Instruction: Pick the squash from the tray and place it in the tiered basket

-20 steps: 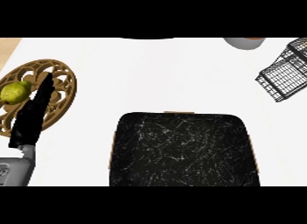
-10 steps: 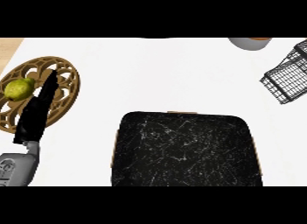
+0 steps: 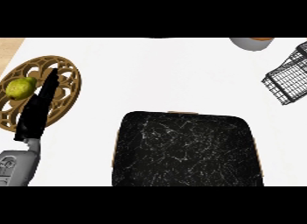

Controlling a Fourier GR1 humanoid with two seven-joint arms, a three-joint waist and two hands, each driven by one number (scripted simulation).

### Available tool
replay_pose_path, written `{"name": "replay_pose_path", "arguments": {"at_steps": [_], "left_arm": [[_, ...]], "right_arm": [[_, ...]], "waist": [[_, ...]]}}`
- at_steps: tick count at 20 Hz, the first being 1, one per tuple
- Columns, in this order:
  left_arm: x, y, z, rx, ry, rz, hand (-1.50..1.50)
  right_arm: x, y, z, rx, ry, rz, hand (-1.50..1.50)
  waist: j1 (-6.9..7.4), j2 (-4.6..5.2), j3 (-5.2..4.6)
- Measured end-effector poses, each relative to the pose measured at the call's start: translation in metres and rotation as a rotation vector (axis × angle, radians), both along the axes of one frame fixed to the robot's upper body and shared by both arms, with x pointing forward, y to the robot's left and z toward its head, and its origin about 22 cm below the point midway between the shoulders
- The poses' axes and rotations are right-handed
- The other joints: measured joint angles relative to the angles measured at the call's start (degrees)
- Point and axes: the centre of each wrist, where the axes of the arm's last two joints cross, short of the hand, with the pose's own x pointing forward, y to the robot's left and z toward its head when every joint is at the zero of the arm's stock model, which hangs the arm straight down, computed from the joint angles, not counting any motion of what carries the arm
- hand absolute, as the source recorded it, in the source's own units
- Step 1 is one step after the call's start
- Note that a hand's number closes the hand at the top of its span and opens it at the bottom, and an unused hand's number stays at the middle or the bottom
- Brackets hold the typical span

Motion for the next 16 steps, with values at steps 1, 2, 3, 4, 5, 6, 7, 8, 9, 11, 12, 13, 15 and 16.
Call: {"name": "replay_pose_path", "arguments": {"at_steps": [1,2,3,4,5,6,7,8,9,11,12,13,15,16], "left_arm": [[0.0,-0.001,0.002,-0.001,-0.003,0.002,0.0],[0.001,-0.001,0.005,0.0,-0.006,0.002,0.0],[0.001,-0.003,0.005,-0.002,-0.004,0.001,0.0],[0.001,-0.001,0.009,0.0,-0.007,0.001,0.0],[0.001,0.0,0.01,-0.002,-0.006,-0.003,0.0],[-0.001,0.003,0.007,-0.002,-0.002,-0.001,0.0],[-0.004,0.005,0.003,-0.003,-0.001,0.002,0.0],[-0.004,0.003,0.002,0.001,-0.001,0.0,0.0],[-0.005,0.005,0.001,-0.002,-0.001,-0.001,0.0],[-0.005,0.0,-0.003,-0.002,-0.001,-0.005,0.0],[-0.004,-0.001,-0.002,-0.002,-0.003,-0.008,0.0],[-0.003,-0.005,-0.002,-0.003,-0.004,-0.008,0.0],[-0.003,-0.005,0.0,0.0,-0.007,-0.008,0.0],[-0.003,-0.005,0.002,-0.004,-0.004,-0.007,0.0]], "right_arm": [[0.004,-0.004,-0.005,-0.006,0.01,0.007,1.5],[0.008,-0.006,-0.009,-0.006,0.02,0.016,1.5],[0.012,-0.008,-0.013,-0.007,0.03,0.026,1.5],[0.014,-0.013,-0.017,-0.005,0.046,0.034,1.5],[0.016,-0.016,-0.021,0.0,0.067,0.044,1.5],[0.02,-0.015,-0.027,0.007,0.083,0.055,1.5],[0.02,-0.019,-0.033,0.014,0.102,0.066,1.5],[0.023,-0.019,-0.037,0.021,0.118,0.075,1.5],[0.027,-0.017,-0.035,0.024,0.135,0.08,1.5],[0.028,-0.022,-0.037,0.038,0.176,0.087,1.5],[0.029,-0.025,-0.043,0.061,0.212,0.082,1.5],[0.03,-0.025,-0.048,0.105,0.251,0.076,-1.5],[0.033,-0.026,-0.055,0.143,0.31,0.051,-1.5],[0.032,-0.029,-0.059,0.149,0.332,0.044,-1.5]], "waist": [[-0.01,-0.02,0.0],[-0.02,-0.03,0.01],[0.12,0.02,0.02],[0.26,0.06,0.03],[0.26,0.06,0.03],[0.1,0.02,0.03],[-0.01,0.0,0.02],[-0.04,0.01,0.03],[-0.05,0.01,0.04],[0.06,0.08,0.02],[0.16,0.14,0.03],[0.12,0.14,0.04],[0.3,0.2,0.05],[0.33,0.2,0.06]]}}
